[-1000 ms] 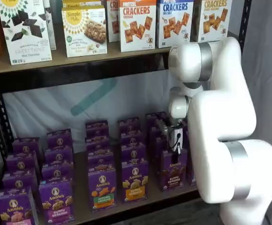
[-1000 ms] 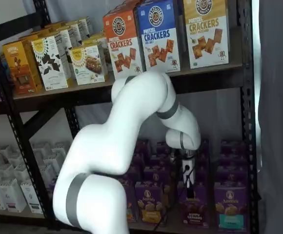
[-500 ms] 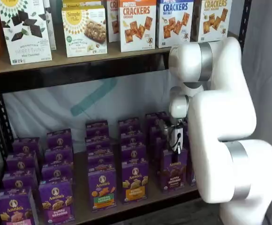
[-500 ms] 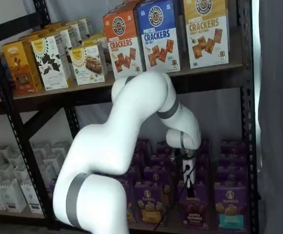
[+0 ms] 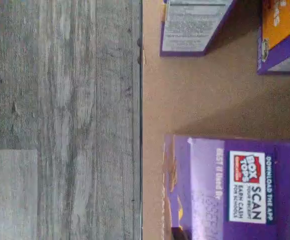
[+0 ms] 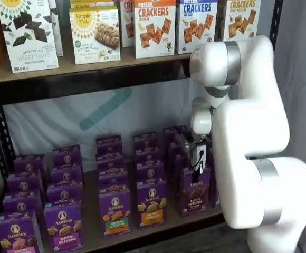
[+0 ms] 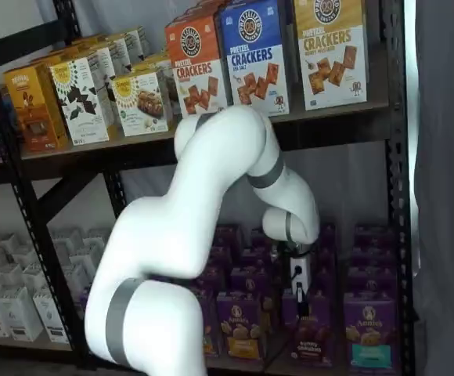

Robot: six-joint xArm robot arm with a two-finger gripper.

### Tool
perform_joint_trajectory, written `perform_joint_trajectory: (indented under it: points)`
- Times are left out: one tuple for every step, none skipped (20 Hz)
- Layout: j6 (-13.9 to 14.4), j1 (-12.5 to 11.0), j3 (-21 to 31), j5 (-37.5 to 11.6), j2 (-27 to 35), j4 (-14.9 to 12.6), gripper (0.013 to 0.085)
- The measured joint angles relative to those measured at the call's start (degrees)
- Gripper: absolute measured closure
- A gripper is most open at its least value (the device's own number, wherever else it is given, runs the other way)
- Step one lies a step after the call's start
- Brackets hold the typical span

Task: Pick up the purple box with a brown patch in the center, on the bottom shelf, the fifth box from the left

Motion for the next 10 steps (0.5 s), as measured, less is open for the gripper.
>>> perform_joint_trajectory:
  points:
    - [-0.33,0.05,1.22,-0.85,-0.72,0.42,0.0730]
    - [-0.59,0.10,2.57,-1.57,-1.56,0.74,0.0730]
    - [-0.66,0.14,3.83,-2.31,-2.39,0.84,0.0730]
    - [-0.77,0.18,5.45,-3.18,-3.42,0.98,0.0730]
    - [-0.79,0.21,6.70,-3.77,-4.23,1.01,0.0730]
    - [-0.97,0.25,8.24,-4.39,-5.30,1.22,0.0730]
    - [-1.14,0.29,9.61,-4.98,-6.24,1.43,0.0730]
    - [-1.30,0.35,11.17,-5.64,-7.32,1.63,0.0730]
    - [-1.50,0.42,12.69,-6.21,-8.39,1.92,0.0730]
    - [-1.62,0.52,14.40,-6.90,-9.58,2.13,0.0730]
